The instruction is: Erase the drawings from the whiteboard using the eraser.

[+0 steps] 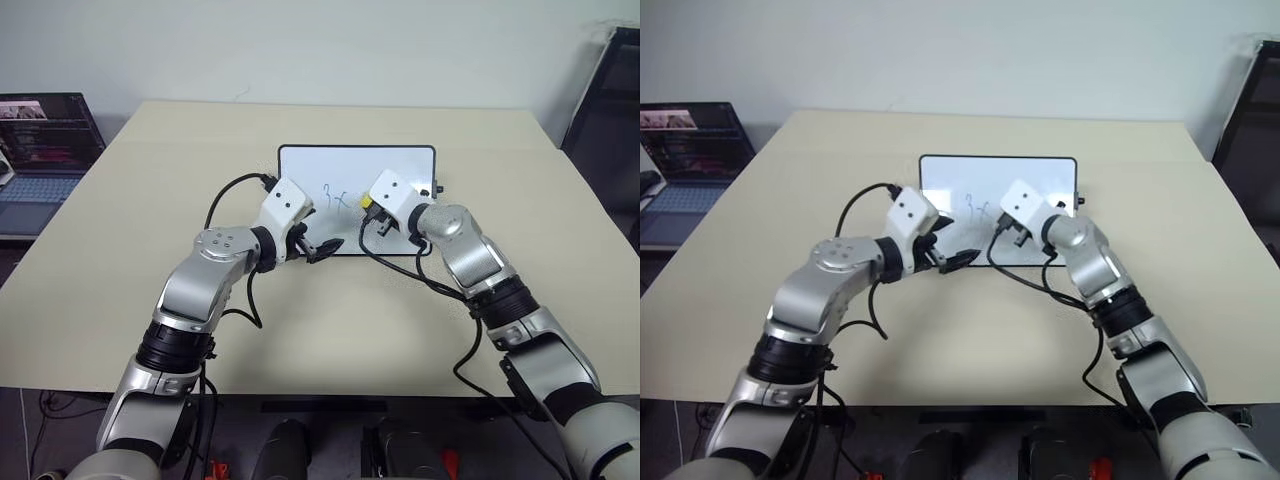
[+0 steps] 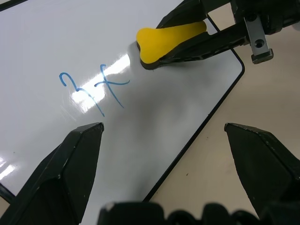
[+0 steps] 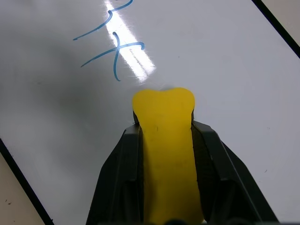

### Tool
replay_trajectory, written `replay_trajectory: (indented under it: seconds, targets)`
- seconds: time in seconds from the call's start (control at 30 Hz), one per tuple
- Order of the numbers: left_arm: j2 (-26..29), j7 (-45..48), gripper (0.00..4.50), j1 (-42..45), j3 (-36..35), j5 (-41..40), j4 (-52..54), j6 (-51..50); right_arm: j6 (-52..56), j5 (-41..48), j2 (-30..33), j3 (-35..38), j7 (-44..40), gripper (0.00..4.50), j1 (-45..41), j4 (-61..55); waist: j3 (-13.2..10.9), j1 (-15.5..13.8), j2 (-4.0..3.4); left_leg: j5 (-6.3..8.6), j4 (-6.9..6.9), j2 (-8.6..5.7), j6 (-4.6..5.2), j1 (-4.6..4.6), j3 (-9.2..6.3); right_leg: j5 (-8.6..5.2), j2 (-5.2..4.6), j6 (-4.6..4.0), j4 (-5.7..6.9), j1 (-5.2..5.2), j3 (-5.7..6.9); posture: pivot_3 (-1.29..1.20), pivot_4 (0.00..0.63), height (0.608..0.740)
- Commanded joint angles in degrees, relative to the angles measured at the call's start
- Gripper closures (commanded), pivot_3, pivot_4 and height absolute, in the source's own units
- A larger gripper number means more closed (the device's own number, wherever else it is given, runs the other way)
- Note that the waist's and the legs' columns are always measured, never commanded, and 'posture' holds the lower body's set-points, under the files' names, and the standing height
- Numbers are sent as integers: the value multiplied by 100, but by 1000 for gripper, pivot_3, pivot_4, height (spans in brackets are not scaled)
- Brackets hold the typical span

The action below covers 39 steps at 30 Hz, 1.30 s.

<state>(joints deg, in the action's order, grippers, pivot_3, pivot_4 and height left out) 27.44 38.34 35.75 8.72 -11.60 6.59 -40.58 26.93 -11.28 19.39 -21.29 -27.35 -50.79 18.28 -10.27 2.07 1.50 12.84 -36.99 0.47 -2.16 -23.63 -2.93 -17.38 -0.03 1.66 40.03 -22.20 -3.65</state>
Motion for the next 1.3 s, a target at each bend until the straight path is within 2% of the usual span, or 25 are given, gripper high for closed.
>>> replay_trajectory:
  seconds: [0.03,0.13,0.5,0.83,1.13,1.3]
  targets:
    - [66,51,0,-59,-27,-15,267,74,-203,-205,-99,228,434,3452,-229,272,0,23,0,0,0,1,0,1,0,0,0,0,0,0,-1,0,150,740]
    - [125,98,0,-203,-26,-28,313,72,-293,-250,-105,243,464,3452,-282,419,0,45,0,0,0,0,0,2,2,2,0,-1,1,-1,-3,0,150,740]
    - [190,145,0,-283,-28,-64,450,-70,-85,-535,294,-333,-630,3452,368,-300,1,39,1,0,1,-1,0,5,0,2,0,-1,-4,6,-1,0,150,740]
    - [137,136,0,-250,31,-94,477,-127,-545,-819,132,46,326,3456,-114,157,0,81,1,-1,0,1,-1,14,4,4,1,3,-2,12,-6,0,150,740]
    - [163,104,0,-302,-14,-110,502,-134,-44,-551,98,47,-528,3464,304,-451,0,87,1,0,6,1,-1,14,3,4,1,2,-6,11,-6,0,150,740]
    - [114,-176,0,-411,-217,-70,515,-94,48,-326,-132,488,-218,3464,413,-859,-1,94,1,0,6,2,-1,14,2,4,2,2,-5,10,-6,0,150,740]
